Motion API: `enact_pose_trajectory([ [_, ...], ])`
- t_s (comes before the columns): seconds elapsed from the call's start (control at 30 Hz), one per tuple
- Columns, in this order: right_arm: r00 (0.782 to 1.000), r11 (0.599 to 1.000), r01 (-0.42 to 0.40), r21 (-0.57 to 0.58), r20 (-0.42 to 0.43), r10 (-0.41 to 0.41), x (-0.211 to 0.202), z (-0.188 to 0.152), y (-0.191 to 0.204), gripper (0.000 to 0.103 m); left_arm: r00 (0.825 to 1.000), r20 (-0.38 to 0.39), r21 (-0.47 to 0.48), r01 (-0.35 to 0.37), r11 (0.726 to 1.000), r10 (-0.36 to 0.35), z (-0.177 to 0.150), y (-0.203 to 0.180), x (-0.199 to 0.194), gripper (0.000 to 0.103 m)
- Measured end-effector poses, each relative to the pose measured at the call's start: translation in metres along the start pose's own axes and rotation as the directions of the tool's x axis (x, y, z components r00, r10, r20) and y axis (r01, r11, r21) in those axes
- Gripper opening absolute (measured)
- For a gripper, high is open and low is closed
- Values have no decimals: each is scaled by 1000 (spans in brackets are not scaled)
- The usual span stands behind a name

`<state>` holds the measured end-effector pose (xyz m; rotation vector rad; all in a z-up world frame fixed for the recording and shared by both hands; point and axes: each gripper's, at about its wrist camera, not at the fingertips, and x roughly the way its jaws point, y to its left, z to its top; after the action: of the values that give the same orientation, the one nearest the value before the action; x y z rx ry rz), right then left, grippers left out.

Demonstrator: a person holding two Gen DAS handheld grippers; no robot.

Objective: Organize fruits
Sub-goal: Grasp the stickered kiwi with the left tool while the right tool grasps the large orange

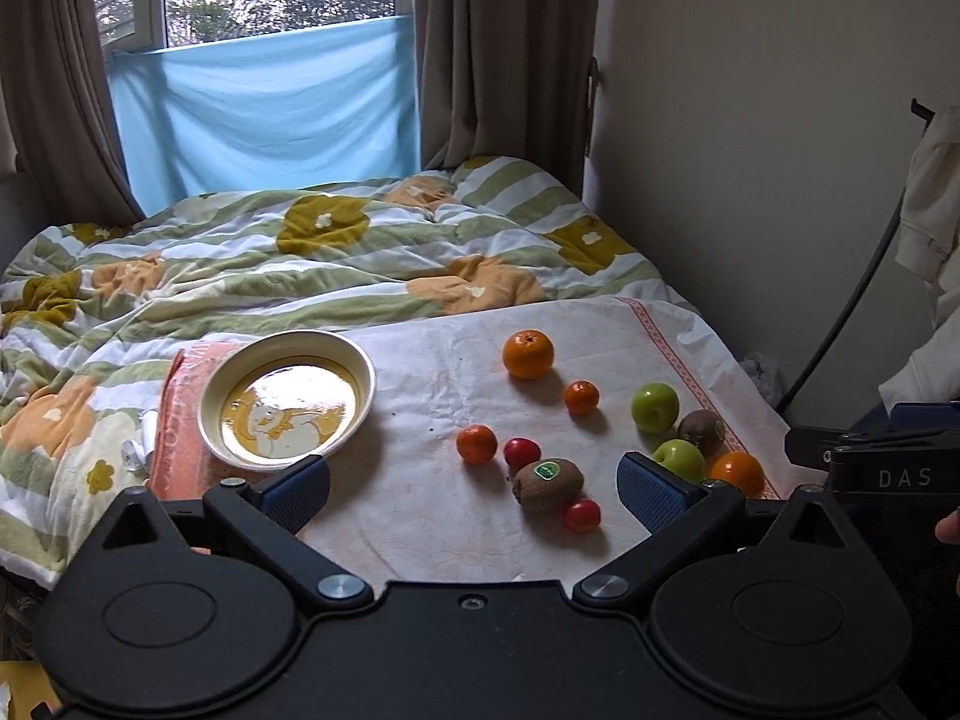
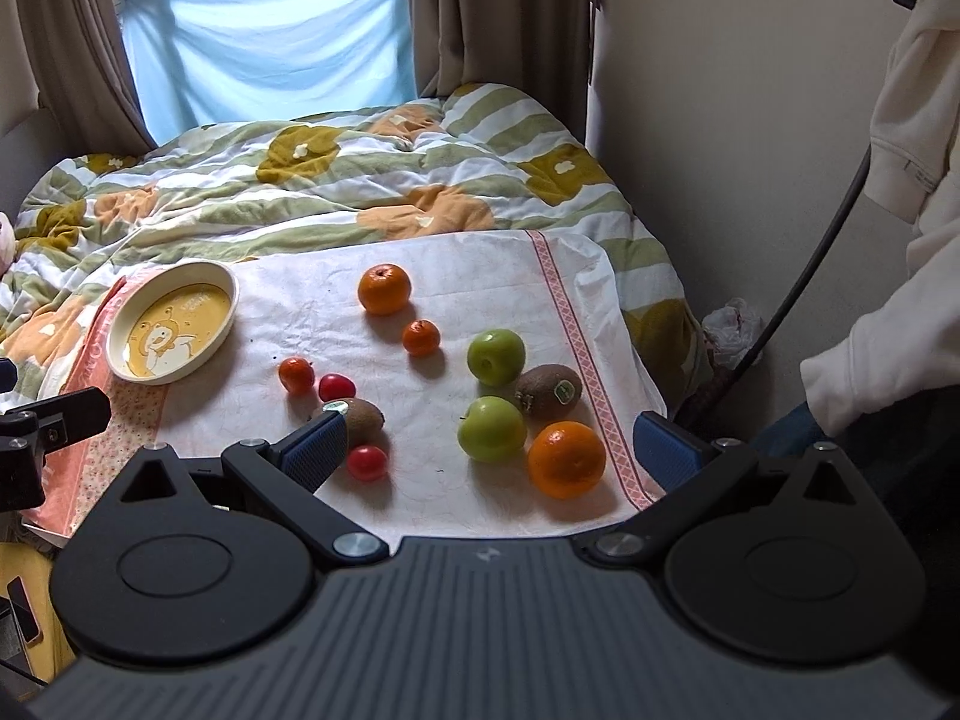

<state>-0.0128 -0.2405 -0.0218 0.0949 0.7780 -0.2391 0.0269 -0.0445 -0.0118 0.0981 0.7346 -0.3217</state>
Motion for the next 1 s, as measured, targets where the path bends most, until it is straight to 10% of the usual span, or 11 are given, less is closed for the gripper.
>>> enact_pose_trajectory([
  [0.3,1000,1000,-14,-9,-3,14,50,-17,-27,103,998,-33,48,53,997,-52,-4,-32,64,103],
  [1.0,995,996,-67,-65,-80,62,185,-48,-61,103,974,-208,55,-84,995,94,-32,-72,228,98],
])
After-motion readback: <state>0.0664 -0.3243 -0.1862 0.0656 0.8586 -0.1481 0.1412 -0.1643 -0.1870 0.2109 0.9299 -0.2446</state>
